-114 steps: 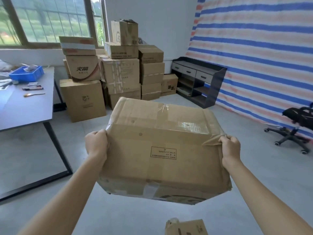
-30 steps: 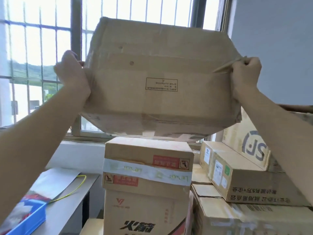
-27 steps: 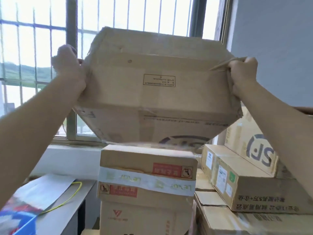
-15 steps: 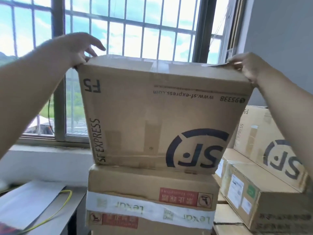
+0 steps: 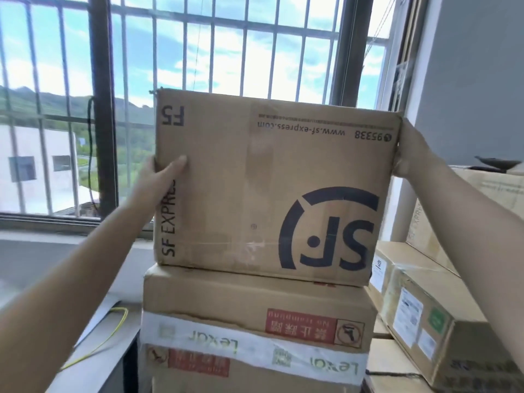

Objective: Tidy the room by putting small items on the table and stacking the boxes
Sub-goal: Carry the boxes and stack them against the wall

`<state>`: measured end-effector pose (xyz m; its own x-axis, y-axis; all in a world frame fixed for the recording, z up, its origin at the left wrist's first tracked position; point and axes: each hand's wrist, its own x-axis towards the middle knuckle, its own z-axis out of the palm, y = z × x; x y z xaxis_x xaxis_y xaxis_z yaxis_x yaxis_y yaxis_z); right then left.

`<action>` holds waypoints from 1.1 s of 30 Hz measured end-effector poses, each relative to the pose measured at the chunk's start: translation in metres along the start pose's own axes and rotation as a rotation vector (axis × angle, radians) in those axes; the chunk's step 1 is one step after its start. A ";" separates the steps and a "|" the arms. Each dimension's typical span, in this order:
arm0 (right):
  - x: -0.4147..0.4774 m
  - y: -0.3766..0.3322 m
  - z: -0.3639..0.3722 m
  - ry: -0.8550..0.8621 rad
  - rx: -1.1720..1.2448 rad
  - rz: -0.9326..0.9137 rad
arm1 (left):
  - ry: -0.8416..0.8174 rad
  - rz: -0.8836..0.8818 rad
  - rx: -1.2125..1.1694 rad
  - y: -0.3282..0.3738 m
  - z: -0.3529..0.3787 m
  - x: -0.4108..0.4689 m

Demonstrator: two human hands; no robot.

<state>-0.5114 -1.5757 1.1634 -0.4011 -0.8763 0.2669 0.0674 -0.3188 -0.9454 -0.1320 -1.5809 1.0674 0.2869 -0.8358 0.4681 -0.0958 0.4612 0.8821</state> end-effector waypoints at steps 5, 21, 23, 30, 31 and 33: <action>-0.044 0.073 -0.005 0.013 -0.123 -0.066 | -0.036 -0.091 0.128 -0.087 -0.002 -0.043; -0.094 0.197 -0.021 0.250 -0.538 -0.231 | 0.106 -0.074 0.051 -0.136 0.006 -0.084; -0.090 0.196 -0.024 0.361 -0.634 -0.249 | 0.121 -0.068 0.036 -0.135 0.013 -0.089; -0.074 0.194 -0.027 0.432 -0.774 -0.213 | 0.133 -0.075 0.026 -0.130 0.023 -0.095; -0.076 0.197 -0.026 0.409 -0.791 -0.203 | 0.129 -0.082 0.030 -0.132 0.019 -0.094; -0.081 0.205 -0.025 0.374 -0.806 -0.184 | 0.119 -0.096 0.036 -0.134 0.012 -0.093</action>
<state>-0.4877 -1.5614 0.9439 -0.6220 -0.6172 0.4819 -0.6306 0.0300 -0.7755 -0.1577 -1.5682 0.9060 0.4069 -0.8334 0.3740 -0.0963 0.3680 0.9248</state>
